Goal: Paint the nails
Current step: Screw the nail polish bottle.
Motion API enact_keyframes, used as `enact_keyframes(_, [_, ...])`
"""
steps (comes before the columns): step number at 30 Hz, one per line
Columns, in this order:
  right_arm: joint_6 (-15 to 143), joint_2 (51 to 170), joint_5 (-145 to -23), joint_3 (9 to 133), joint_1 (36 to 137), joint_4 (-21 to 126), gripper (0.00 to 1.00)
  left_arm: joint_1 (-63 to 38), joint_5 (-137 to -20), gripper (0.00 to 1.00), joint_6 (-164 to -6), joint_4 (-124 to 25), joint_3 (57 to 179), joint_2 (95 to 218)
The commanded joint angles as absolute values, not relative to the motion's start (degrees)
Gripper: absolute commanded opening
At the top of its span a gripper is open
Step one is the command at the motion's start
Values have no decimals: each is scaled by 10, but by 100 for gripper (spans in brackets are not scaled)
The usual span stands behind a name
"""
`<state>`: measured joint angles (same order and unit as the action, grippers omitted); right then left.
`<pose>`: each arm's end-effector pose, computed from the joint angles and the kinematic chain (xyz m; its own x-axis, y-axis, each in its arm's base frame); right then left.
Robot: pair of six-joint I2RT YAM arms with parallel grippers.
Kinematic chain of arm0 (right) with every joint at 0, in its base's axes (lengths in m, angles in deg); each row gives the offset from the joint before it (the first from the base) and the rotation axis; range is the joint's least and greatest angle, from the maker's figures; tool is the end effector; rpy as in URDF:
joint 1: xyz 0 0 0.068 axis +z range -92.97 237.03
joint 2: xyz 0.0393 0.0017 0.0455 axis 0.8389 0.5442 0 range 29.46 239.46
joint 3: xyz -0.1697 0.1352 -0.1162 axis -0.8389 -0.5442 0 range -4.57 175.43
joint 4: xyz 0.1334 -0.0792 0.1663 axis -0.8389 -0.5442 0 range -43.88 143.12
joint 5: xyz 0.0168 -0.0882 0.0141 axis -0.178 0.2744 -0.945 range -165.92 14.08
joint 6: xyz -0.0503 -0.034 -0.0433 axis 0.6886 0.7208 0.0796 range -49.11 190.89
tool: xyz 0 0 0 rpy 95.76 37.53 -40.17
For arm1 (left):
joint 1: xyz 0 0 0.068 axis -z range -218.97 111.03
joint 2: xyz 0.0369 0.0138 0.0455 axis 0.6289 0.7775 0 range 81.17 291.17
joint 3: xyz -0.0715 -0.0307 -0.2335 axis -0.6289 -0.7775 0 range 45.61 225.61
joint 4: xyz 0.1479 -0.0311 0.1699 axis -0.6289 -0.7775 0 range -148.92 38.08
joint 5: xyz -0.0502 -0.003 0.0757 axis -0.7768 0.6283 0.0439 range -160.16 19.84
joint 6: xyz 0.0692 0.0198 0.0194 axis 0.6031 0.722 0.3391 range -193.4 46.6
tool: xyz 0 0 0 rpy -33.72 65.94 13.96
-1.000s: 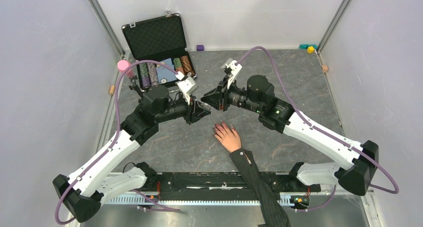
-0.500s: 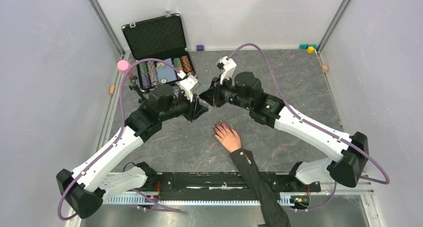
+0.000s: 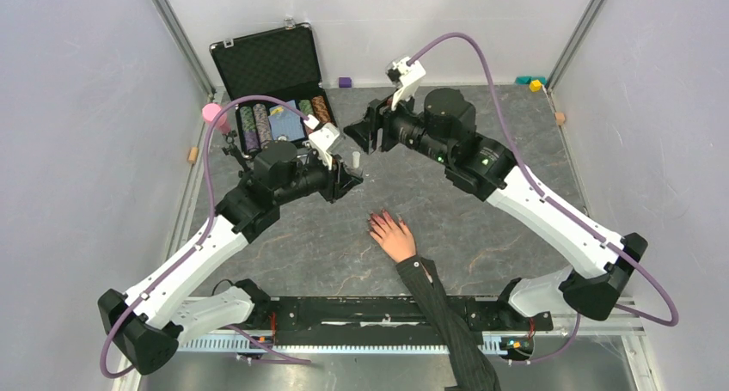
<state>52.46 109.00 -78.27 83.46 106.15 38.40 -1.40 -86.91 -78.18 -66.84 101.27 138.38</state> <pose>0.2009 0.2360 0.4212 -0.3147 0.1190 -0.9417 -0.7197 0.6170 0.3185 0.1716 -0.1547 0.3285 -0.2907 0.1231 -0.9489 0.7815 0.6028 -0.1612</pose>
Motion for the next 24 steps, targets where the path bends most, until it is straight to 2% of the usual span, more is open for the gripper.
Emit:
enact_keyframes(1, [553, 1066, -772, 850, 1033, 385, 64, -18, -893, 2, -764, -649, 1046, 1384])
enact_keyframes(6, [551, 1008, -828, 749, 993, 456, 72, -19, -936, 2, -784, -653, 1059, 1379])
enact_keyframes(14, [544, 887, -1001, 545, 973, 711, 77, -28, -1089, 2, -850, -604, 1060, 1383])
enact_keyframes(24, [477, 880, -1134, 488, 973, 874, 76, -40, -1242, 2, -921, -507, 1044, 1383])
